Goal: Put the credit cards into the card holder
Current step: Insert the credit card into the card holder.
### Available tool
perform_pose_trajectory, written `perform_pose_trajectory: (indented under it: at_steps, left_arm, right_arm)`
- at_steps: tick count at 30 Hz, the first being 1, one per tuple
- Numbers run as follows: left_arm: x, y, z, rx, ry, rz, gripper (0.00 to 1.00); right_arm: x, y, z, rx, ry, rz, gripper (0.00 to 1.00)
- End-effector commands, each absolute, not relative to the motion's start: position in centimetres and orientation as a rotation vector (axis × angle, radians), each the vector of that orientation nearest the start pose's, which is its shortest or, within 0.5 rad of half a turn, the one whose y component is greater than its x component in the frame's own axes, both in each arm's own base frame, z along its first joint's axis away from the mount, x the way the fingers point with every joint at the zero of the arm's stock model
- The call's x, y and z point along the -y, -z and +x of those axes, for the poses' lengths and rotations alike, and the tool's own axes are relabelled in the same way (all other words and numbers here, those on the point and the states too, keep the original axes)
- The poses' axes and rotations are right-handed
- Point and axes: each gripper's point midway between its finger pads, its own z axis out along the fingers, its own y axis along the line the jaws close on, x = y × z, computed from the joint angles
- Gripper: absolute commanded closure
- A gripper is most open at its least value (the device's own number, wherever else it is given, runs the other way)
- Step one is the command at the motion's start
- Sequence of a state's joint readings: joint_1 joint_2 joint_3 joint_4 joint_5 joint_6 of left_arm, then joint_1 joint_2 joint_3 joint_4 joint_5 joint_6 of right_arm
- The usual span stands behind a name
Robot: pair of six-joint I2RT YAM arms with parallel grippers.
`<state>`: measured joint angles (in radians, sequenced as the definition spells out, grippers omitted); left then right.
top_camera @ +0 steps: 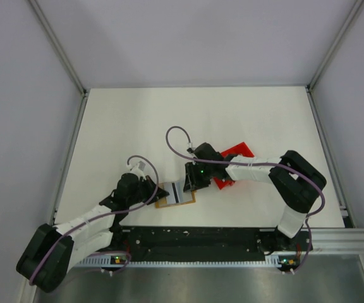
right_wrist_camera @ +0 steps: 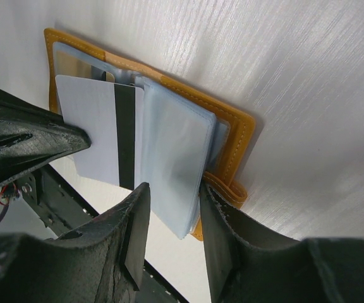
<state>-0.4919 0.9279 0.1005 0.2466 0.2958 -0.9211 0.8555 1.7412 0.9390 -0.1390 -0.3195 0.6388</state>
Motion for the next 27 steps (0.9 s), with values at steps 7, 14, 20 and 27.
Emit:
perform_pose_trajectory:
  at_steps: [7, 14, 20, 27]
  left_arm:
    - [18.4, -1.0, 16.5, -2.423, 1.011, -0.288, 1.00]
    - [19.1, -1.4, 17.6, -2.388, 1.004, -0.284, 1.00]
    - [19.2, -1.0, 17.5, -2.386, 1.019, -0.335, 1.00]
    - [19.4, -0.6, 17.6, -2.402, 1.013, -0.418, 1.00]
  right_arm:
    - [-34.0, -1.5, 19.6, -2.747, -0.846, -0.449, 0.62]
    - [-33.9, -1.4, 19.6, -2.753, -0.844, -0.444, 0.62]
    - [-34.0, -1.3, 19.6, -2.755, -0.845, -0.442, 0.62]
    - [-34.0, -1.3, 19.3, -2.768, -0.853, -0.449, 0.61]
